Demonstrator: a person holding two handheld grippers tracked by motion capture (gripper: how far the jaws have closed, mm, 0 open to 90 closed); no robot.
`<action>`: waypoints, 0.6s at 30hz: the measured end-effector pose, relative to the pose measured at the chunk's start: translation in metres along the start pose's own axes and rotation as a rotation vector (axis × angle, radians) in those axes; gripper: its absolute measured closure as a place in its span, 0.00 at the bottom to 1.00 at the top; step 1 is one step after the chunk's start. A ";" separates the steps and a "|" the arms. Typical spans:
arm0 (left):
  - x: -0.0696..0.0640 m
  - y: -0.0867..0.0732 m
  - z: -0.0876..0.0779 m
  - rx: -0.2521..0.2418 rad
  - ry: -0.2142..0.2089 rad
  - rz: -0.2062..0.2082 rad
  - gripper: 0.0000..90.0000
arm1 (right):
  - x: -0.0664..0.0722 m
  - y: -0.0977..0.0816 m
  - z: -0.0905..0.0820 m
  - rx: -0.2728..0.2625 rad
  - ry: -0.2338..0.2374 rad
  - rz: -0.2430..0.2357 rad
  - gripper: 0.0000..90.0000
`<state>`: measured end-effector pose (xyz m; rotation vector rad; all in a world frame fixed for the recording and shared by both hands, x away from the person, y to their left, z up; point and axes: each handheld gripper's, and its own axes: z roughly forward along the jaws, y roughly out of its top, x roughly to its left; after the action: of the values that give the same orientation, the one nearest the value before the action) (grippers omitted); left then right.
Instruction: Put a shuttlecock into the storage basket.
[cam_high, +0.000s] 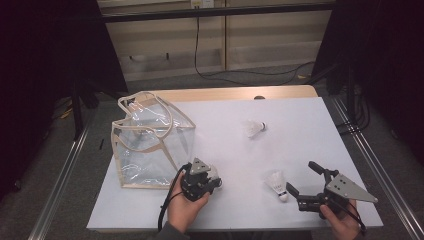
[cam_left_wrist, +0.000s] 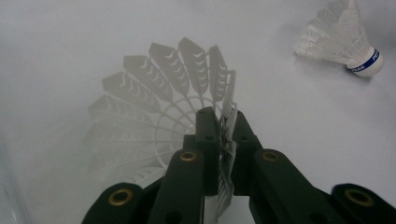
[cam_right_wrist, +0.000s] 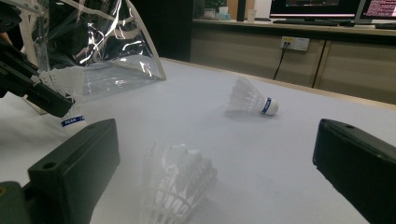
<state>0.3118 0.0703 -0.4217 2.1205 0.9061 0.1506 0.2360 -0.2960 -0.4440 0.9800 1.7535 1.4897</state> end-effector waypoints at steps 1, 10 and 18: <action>0.000 0.000 -0.001 -0.002 -0.002 -0.005 0.96 | 0.000 0.000 0.000 0.000 0.000 -0.001 0.00; 0.001 0.005 -0.004 -0.009 -0.038 -0.031 0.97 | 0.000 0.000 0.003 0.001 0.007 0.006 0.00; 0.003 0.012 -0.007 0.001 -0.069 -0.043 0.97 | -0.001 0.000 0.004 -0.004 0.007 0.012 0.00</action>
<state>0.3176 0.0715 -0.4082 2.0928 0.9110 0.0545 0.2397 -0.2946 -0.4444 0.9863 1.7516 1.5053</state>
